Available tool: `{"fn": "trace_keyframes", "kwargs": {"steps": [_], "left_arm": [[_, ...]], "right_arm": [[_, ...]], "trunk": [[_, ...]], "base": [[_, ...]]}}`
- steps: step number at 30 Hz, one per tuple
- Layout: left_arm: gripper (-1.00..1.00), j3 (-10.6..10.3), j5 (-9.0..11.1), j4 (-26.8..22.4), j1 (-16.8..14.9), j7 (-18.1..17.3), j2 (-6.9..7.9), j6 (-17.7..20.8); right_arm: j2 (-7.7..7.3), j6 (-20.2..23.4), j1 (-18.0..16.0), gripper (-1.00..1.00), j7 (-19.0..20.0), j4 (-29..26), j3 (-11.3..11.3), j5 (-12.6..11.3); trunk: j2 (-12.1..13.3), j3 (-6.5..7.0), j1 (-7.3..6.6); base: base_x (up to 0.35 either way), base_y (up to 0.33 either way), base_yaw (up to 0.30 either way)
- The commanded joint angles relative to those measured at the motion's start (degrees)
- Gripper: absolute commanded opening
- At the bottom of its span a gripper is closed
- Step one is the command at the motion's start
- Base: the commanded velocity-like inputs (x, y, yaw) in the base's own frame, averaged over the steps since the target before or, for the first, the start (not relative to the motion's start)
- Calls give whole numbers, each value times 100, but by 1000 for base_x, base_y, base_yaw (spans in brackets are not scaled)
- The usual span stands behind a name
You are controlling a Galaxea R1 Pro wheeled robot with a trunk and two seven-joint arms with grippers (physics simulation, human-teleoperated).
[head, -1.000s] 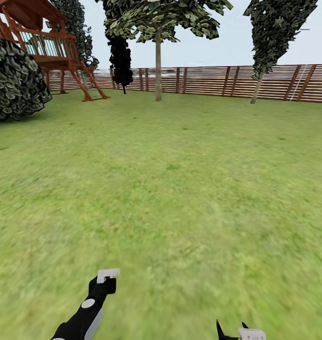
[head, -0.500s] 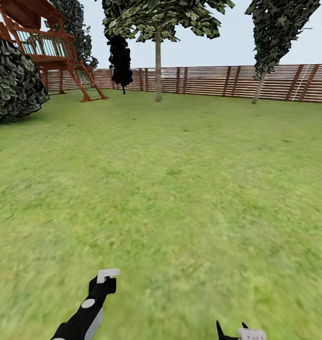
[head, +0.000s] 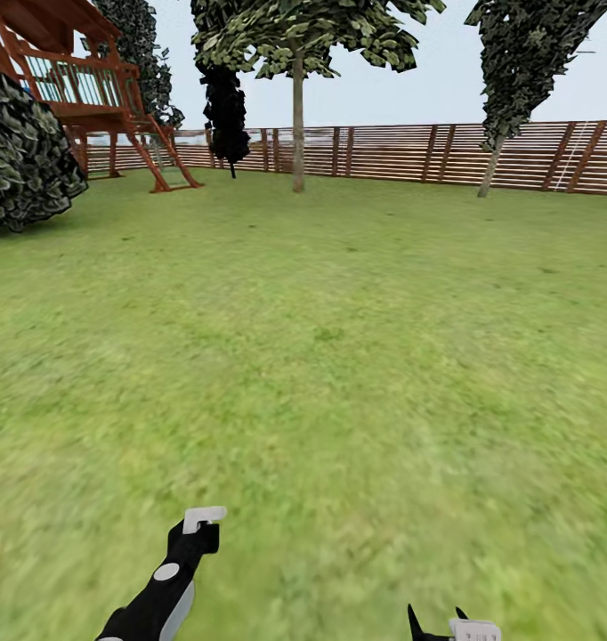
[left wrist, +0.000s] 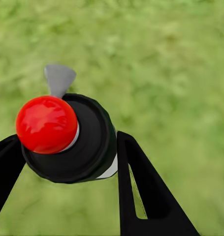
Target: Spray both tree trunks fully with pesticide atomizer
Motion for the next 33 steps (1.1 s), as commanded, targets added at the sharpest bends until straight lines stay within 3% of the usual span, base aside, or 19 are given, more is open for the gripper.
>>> {"fn": "trace_keyframes", "kwargs": {"steps": [1, 33], "left_arm": [[-100, -1, -1, 2, 0, 2, 0, 2], [-100, -1, -1, 5, 0, 3, -1, -3]], "right_arm": [[0, 0, 0, 100, 0, 0, -2, 0], [0, 0, -1, 100, 0, 0, -2, 0]], "trunk": [[0, 0, 0], [0, 0, 0]], "base": [[340, 0, 0], [340, 0, 0]]}}
